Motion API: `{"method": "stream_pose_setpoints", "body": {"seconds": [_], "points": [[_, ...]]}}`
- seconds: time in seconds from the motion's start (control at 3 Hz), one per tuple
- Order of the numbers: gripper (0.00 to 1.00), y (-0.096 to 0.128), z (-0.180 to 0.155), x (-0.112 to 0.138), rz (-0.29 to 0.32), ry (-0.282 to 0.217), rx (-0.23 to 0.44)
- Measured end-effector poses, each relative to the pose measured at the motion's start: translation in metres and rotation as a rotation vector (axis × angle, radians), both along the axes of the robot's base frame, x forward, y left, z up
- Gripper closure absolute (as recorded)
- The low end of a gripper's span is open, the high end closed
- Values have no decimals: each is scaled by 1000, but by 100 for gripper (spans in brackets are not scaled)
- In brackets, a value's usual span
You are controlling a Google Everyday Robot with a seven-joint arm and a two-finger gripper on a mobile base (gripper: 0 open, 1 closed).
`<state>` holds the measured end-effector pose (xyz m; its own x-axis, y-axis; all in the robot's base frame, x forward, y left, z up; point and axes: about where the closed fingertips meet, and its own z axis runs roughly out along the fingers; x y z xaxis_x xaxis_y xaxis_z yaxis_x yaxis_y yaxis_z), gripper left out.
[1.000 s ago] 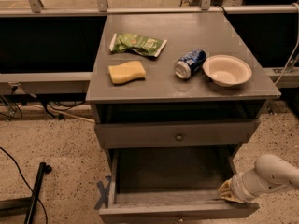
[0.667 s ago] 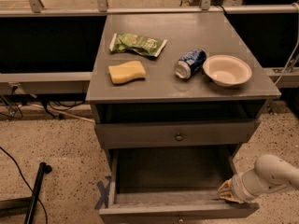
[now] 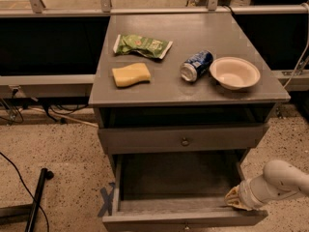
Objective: Open middle drawer
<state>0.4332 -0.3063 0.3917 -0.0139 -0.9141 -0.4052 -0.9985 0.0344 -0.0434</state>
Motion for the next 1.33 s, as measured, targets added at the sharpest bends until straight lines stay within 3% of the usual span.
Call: {"method": "stream_pose_setpoints", "body": {"seconds": [0.33,0.67,1.0,1.33], "points": [[51,0,0,0,0,0,0],[25,1,1,1,2,-6,2],[29,20,18,12,28,-107,33],[47,39,41,24,47,-222,73]]}}
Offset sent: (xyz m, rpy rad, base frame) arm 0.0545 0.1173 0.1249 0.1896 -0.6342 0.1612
